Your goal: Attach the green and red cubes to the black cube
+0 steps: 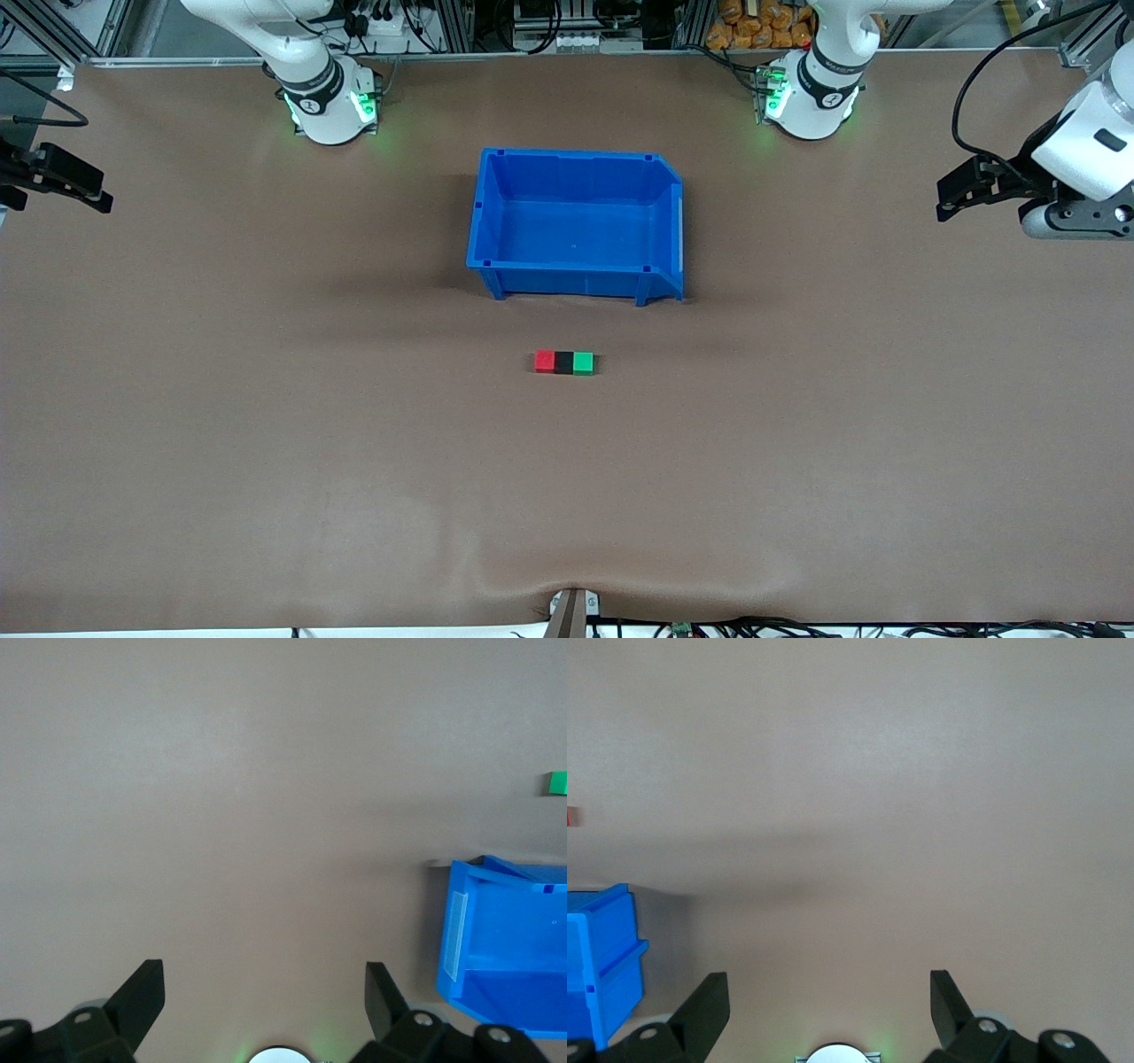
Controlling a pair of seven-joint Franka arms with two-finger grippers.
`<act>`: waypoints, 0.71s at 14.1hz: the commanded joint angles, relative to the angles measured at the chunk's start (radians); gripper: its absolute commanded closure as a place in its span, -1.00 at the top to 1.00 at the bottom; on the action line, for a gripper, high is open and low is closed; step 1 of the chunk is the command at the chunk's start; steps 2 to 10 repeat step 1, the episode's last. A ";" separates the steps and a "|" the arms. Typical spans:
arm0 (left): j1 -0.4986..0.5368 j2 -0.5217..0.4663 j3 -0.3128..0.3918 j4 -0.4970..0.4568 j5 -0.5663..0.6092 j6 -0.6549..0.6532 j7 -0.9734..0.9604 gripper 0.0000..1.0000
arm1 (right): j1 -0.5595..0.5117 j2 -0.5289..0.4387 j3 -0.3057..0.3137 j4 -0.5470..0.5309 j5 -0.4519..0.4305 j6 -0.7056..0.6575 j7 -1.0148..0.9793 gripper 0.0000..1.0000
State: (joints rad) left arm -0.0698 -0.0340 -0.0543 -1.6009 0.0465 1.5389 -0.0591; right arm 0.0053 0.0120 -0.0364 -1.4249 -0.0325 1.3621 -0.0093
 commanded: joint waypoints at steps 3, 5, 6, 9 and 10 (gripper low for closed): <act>0.005 0.016 -0.010 0.021 -0.004 -0.023 0.021 1.00 | -0.014 0.003 0.006 0.006 0.017 -0.003 0.014 1.00; 0.005 0.016 -0.010 0.021 -0.004 -0.023 0.021 1.00 | -0.014 0.003 0.006 0.006 0.017 -0.003 0.014 1.00; 0.005 0.016 -0.010 0.021 -0.004 -0.023 0.021 1.00 | -0.014 0.003 0.006 0.006 0.017 -0.003 0.014 1.00; 0.005 0.016 -0.010 0.021 -0.004 -0.023 0.021 1.00 | -0.014 0.003 0.006 0.006 0.017 -0.003 0.014 1.00; 0.005 0.016 -0.010 0.021 -0.004 -0.023 0.021 1.00 | -0.014 0.003 0.006 0.006 0.017 -0.003 0.014 1.00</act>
